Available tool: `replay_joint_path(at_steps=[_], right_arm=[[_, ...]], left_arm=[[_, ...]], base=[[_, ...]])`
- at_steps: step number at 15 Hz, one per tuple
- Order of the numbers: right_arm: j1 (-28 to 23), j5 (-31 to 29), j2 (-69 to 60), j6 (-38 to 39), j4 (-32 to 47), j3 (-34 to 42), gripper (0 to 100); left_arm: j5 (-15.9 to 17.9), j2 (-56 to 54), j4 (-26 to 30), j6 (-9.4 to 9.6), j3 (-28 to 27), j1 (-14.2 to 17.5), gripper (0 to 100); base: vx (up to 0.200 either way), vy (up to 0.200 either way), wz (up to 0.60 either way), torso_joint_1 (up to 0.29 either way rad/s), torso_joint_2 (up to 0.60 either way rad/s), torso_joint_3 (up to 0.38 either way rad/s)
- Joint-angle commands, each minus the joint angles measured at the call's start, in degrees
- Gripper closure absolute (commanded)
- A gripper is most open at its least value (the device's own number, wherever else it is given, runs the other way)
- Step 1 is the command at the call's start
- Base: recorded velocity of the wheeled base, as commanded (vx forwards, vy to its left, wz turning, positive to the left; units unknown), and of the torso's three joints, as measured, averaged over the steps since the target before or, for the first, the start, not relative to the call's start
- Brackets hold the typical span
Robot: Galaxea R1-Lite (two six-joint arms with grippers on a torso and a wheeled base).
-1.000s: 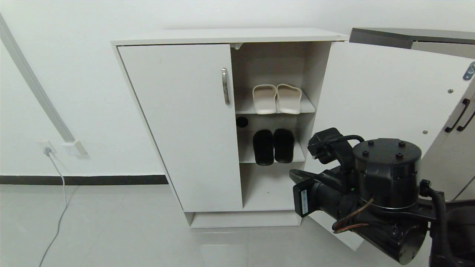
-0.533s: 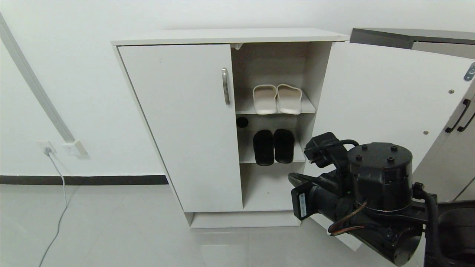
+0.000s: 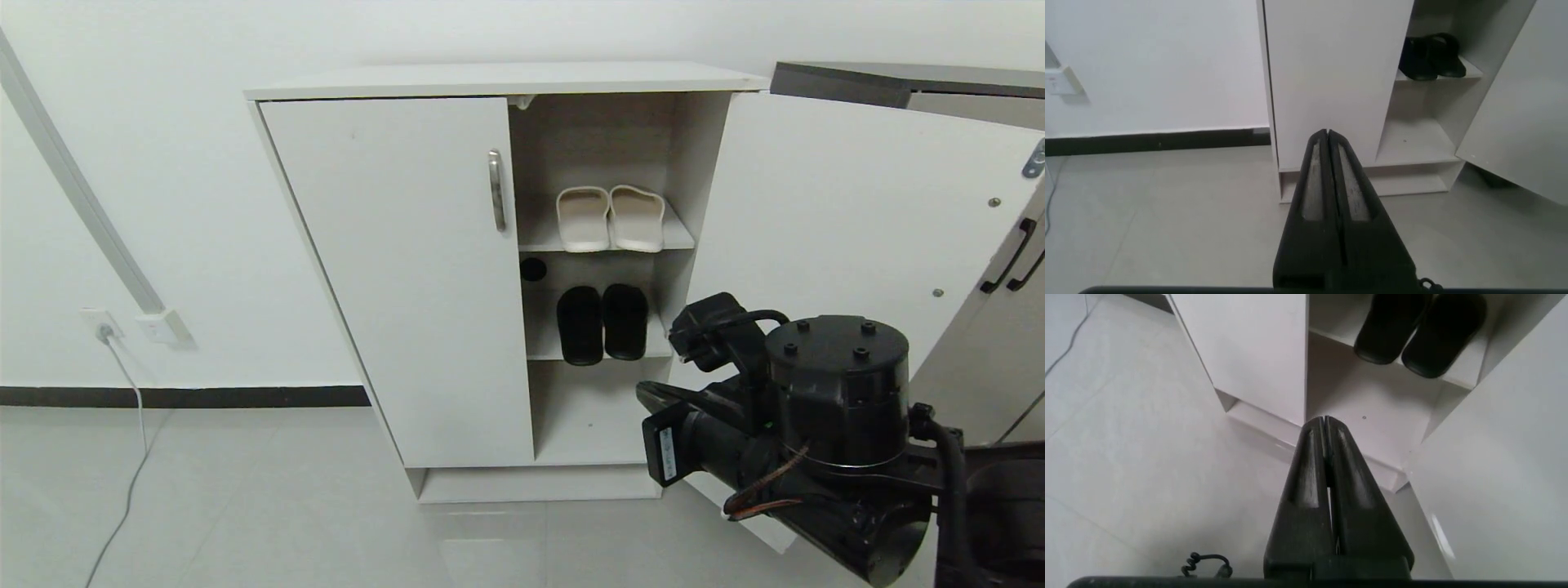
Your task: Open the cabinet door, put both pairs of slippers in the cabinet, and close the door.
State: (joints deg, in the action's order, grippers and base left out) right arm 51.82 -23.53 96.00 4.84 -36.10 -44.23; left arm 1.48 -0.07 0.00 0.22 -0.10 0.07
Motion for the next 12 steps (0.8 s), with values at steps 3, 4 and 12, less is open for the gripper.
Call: replay_joint_path(at_steps=[3,4,12], right_arm=[[0.03,0.24,-0.02,0.08,-0.03,0.63,100],[0.03,0.24,0.06,0.08,-0.11,0.46,100],[-0.23,0.15,0.06,-0.01,-1.08,1.25,100]], left_arm=[[0.02,0.07,0.09,0.04,0.01,0.01,100],[0.02,0.07,0.00,0.04,0.01,0.01,100],[0.02,0.07,0.00,0.04,0.01,0.01,100]], base=[[0.000,0.000,0.00,0.000,-0.13,-0.163],[0.000,0.000,0.00,-0.012,-0.07,-0.339],[0.000,0.000,0.00,0.071,-0.47,-0.367]])
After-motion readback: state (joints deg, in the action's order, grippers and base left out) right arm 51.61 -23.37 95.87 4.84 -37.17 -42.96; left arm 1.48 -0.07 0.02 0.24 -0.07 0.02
